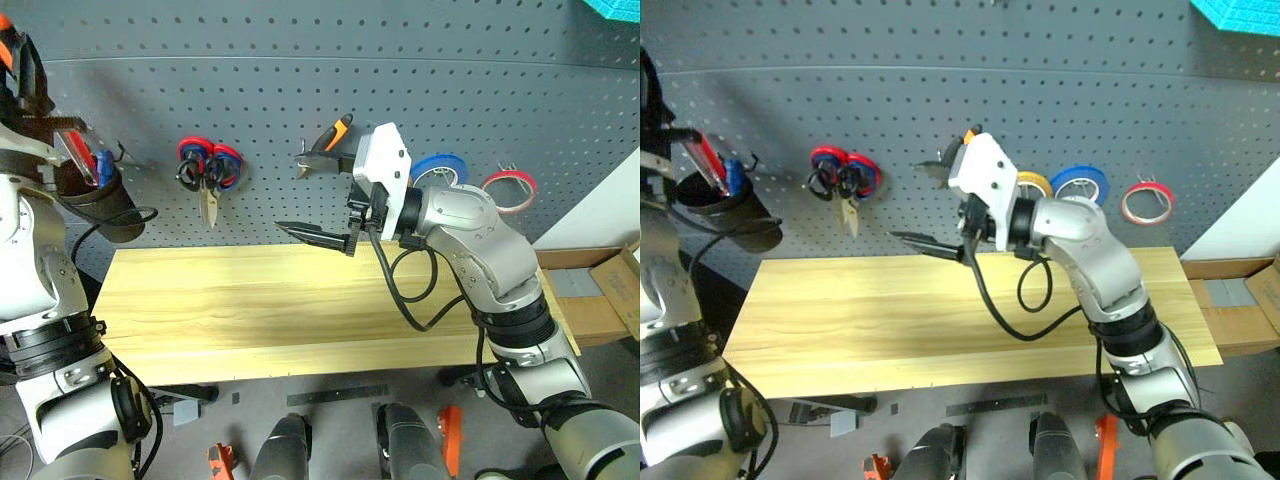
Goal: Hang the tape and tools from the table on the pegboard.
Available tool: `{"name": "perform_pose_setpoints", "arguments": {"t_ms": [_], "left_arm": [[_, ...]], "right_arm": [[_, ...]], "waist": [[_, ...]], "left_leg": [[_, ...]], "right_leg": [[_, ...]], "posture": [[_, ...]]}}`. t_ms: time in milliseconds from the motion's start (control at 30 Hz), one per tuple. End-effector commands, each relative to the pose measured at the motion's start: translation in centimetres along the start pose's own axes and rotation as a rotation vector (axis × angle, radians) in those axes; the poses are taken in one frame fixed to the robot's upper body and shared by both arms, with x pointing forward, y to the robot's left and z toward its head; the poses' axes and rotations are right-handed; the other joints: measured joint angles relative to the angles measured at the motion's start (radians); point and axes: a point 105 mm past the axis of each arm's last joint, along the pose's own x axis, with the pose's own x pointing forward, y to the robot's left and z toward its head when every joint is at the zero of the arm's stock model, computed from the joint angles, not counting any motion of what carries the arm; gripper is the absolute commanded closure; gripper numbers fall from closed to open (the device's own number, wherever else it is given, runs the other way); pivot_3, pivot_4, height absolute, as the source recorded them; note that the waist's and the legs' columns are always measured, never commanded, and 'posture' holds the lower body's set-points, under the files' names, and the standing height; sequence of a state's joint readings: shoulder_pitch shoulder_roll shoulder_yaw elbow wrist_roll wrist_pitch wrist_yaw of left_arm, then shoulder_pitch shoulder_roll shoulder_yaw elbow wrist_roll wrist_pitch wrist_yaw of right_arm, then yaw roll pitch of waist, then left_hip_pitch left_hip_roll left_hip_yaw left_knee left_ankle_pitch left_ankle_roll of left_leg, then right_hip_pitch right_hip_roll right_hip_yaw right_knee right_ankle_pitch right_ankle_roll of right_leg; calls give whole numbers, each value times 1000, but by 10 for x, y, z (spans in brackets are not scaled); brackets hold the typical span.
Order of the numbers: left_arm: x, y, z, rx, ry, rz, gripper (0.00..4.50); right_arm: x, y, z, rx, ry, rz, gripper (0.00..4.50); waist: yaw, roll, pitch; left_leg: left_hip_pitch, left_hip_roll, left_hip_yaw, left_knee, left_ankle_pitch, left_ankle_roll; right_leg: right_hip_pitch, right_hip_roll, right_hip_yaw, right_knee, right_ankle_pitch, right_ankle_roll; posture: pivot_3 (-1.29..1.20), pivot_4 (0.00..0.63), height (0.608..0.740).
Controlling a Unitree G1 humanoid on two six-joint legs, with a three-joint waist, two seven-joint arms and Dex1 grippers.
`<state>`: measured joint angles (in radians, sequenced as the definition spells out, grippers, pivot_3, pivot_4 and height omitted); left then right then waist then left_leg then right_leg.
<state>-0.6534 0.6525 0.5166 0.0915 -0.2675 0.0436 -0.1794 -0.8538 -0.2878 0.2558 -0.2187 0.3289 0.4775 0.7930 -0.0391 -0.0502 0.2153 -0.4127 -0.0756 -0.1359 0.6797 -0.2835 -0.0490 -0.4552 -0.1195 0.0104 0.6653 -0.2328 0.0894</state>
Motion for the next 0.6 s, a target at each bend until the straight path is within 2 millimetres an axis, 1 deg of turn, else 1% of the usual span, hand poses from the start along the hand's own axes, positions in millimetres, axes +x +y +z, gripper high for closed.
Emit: {"name": "perform_pose_setpoints", "arguments": {"t_ms": [33,200,333,433,500,533,567,600], "left_arm": [[2,11,10,37,-80,36,3551],[0,17,-6,53,-59,68,3551],[-1,17,-11,57,-57,73,3551],[-3,20,-16,63,-42,94,3551],[-4,20,-15,63,-54,96,3551],[-4,19,-15,58,-58,94,2827],[-4,19,-15,56,-60,93,2601],[-4,19,-15,59,-62,93,2283]], "right_arm": [[1,1,17,-54,-55,-3,0],[3,3,26,-25,-106,7,0],[3,3,32,-26,-132,13,0],[3,4,32,-29,-131,17,0],[3,4,31,-29,-130,18,0],[3,4,31,-30,-129,18,0],[3,4,31,-32,-128,18,0],[3,4,31,-33,-127,18,0]], "waist": [[-1,0,-1],[-6,0,-4],[-12,-1,-6],[-16,-1,-10],[-19,-1,-13],[-20,-1,-13],[-20,-1,-14],[-21,-1,-15]], "left_leg": [[0,0,0,0,0,0],[0,0,-1,0,0,0],[0,0,-1,1,0,0],[0,0,-2,1,0,0],[0,0,-2,1,0,0],[0,0,-2,1,0,0],[0,0,-2,1,0,0],[1,0,-2,1,0,0]], "right_leg": [[0,0,0,0,0,0],[0,0,0,0,1,0],[0,0,0,0,1,0],[0,0,0,0,1,0],[0,0,1,0,1,0],[0,0,1,1,1,0],[0,0,1,1,1,0],[0,0,1,1,1,0]], "posture": [[28,140,740],[20,141,740],[9,141,740],[8,140,740],[8,139,740],[8,138,740],[11,136,740],[12,135,740]]}}
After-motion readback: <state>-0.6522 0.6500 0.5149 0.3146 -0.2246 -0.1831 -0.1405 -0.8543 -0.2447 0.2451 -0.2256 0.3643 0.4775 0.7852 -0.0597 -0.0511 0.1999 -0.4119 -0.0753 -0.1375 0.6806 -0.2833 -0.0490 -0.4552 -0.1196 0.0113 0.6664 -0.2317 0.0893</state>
